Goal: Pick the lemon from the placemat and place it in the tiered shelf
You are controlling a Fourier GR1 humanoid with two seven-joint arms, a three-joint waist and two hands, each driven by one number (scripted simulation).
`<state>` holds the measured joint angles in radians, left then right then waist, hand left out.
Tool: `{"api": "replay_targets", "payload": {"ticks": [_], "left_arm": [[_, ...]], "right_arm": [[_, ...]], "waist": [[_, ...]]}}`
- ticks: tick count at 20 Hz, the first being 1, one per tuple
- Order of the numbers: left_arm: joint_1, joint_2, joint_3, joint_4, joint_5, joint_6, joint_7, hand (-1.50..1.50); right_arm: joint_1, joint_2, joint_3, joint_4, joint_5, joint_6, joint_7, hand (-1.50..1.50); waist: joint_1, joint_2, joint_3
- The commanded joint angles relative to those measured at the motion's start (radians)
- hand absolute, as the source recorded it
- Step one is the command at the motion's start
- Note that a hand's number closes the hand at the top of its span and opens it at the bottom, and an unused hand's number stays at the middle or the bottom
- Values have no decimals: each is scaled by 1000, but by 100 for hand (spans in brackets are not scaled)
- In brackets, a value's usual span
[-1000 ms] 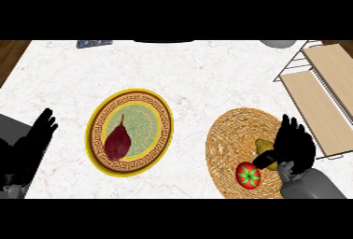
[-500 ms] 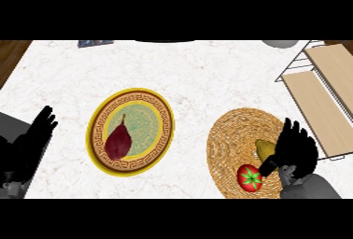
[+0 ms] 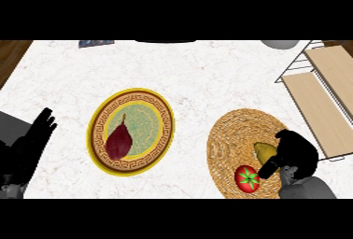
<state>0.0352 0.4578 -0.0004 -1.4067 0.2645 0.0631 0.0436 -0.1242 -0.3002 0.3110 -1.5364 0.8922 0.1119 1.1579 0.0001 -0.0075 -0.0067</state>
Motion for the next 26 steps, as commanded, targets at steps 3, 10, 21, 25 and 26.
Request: {"api": "replay_targets", "payload": {"ticks": [3, 10, 21, 25, 26], "left_arm": [[-35, -37, -11, 18, -36, 14, 23, 0], [-6, -13, 43, 35, -14, -36, -4, 0], [-48, -57, 5, 24, -67, -23, 7, 0], [-77, -31, 28, 30, -38, -50, 54, 0], [-30, -41, 27, -3, -47, -39, 24, 0]], "right_arm": [[-7, 16, -27, 19, 49, 84, 94, 150], [14, 4, -16, 57, 180, 46, 20, 150], [-308, 220, -187, 80, 341, 30, 199, 150], [-516, 251, -286, 149, 419, 17, 233, 150], [-503, 246, -305, 147, 437, 16, 236, 150]], "waist": [[-2, 8, 6], [3, 7, 6], [29, 16, 6], [35, 16, 5], [31, 10, 6]]}}
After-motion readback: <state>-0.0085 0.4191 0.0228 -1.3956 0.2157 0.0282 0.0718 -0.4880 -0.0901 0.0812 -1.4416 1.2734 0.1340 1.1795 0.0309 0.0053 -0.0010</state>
